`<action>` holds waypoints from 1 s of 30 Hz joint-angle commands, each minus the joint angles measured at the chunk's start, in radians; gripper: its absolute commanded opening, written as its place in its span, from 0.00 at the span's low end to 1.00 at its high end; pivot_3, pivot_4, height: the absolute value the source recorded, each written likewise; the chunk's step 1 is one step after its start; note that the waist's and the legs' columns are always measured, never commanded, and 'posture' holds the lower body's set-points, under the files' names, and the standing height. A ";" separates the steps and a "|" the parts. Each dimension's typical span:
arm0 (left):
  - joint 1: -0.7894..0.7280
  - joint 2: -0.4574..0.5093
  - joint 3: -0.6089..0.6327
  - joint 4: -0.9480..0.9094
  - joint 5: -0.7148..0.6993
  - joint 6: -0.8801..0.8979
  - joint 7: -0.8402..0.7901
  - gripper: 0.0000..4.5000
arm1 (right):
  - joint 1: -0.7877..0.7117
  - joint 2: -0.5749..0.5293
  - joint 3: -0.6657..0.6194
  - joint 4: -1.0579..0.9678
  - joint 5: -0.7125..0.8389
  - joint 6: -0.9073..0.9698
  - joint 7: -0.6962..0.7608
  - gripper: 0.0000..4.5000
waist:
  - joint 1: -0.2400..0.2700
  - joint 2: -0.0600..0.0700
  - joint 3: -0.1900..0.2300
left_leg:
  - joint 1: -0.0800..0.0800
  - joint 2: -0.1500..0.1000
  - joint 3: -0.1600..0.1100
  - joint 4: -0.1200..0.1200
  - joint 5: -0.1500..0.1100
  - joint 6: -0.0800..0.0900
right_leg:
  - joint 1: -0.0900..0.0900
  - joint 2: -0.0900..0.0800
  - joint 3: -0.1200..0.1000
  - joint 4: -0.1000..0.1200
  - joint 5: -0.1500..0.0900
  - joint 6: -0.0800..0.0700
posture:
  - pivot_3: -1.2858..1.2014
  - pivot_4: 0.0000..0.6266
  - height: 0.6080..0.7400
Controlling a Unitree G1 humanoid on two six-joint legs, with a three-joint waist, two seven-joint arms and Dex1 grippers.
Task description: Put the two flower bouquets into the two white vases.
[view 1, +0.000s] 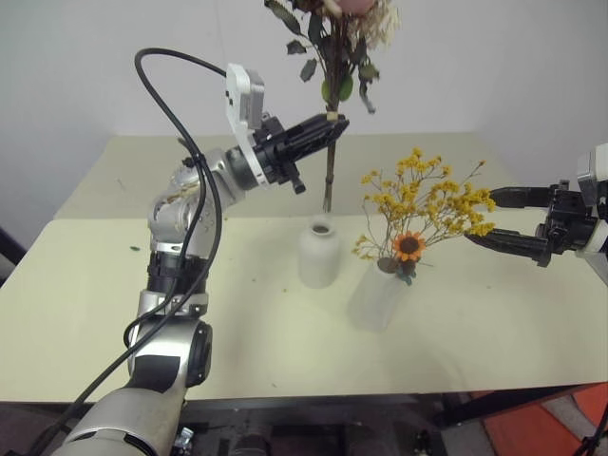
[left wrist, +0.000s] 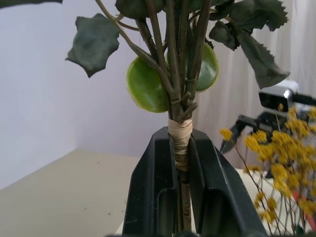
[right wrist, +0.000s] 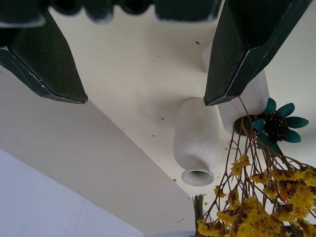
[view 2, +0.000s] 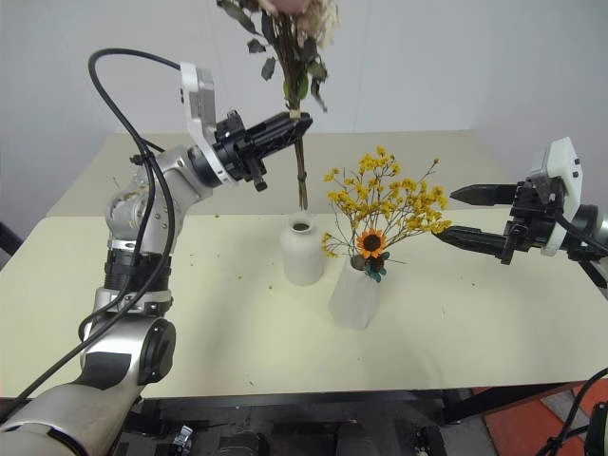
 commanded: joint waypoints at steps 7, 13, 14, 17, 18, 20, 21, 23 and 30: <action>0.020 -0.008 -0.027 0.008 0.024 -0.113 -0.020 0.02 | -0.003 0.001 -0.041 -0.034 0.021 0.005 -0.001 0.99 | 0.000 0.000 0.000 | 0.000 0.000 0.000 0.000 0.000 0.000 | 0.000 0.000 0.000 0.000 0.000 0.000 | 0.52 0.24 1.00; 0.040 -0.005 -0.033 0.016 0.028 -0.121 -0.013 0.02 | 0.003 0.001 -0.046 -0.039 0.024 0.005 -0.002 0.99 | 0.000 0.000 0.000 | 0.000 0.000 0.000 0.000 0.000 0.000 | 0.000 0.000 0.000 0.000 0.000 0.000 | 0.52 0.24 1.00; 0.045 -0.004 -0.033 0.013 0.028 -0.121 -0.014 0.02 | 0.004 0.002 -0.047 -0.039 0.024 0.005 -0.002 0.99 | 0.000 0.000 0.000 | 0.000 0.000 0.000 0.000 0.000 0.000 | 0.000 0.000 0.000 0.000 0.000 0.000 | 0.52 0.24 1.00; 0.053 -0.003 -0.035 0.012 0.032 -0.123 -0.013 0.02 | 0.006 0.003 -0.048 -0.040 0.025 0.005 -0.003 0.99 | 0.000 0.000 0.000 | 0.000 0.000 0.000 0.000 0.000 0.000 | 0.000 0.000 0.000 0.000 0.000 0.000 | 0.52 0.24 1.00; 0.055 -0.003 -0.034 0.014 0.033 -0.123 -0.011 0.02 | 0.006 0.003 -0.048 -0.040 0.026 0.005 -0.003 0.99 | 0.000 0.000 0.000 | 0.000 0.000 0.000 0.000 0.000 0.000 | 0.000 0.000 0.000 0.000 0.000 0.000 | 0.52 0.24 1.00; 0.057 -0.005 -0.033 0.015 0.032 -0.120 -0.007 0.02 | 0.007 0.004 -0.048 -0.041 0.026 0.005 -0.005 0.99 | 0.000 0.000 0.000 | 0.000 0.000 0.000 0.000 0.000 0.000 | 0.000 0.000 0.000 0.000 0.000 0.000 | 0.52 0.24 1.00; 0.059 -0.005 -0.034 0.014 0.032 -0.118 -0.006 0.02 | 0.008 0.005 -0.049 -0.042 0.026 0.005 -0.005 0.99 | 0.000 0.000 0.000 | 0.000 0.000 0.000 0.000 0.000 0.000 | 0.000 0.000 0.000 0.000 0.000 0.000 | 0.52 0.24 1.00; 0.068 -0.008 -0.038 0.008 0.036 -0.117 -0.004 0.02 | 0.010 0.006 -0.051 -0.044 0.028 0.005 -0.006 0.99 | 0.000 0.000 0.000 | 0.000 0.000 0.000 0.000 0.000 0.000 | 0.000 0.000 0.000 0.000 0.000 0.000 | 0.52 0.24 1.00; 0.110 -0.005 -0.050 0.006 0.052 -0.121 -0.002 0.02 | 0.022 0.008 -0.059 -0.056 0.031 0.006 -0.012 0.99 | 0.000 0.000 0.000 | 0.000 0.000 0.000 0.000 0.000 0.000 | 0.000 0.000 0.000 0.000 0.000 0.000 | 0.52 0.24 1.00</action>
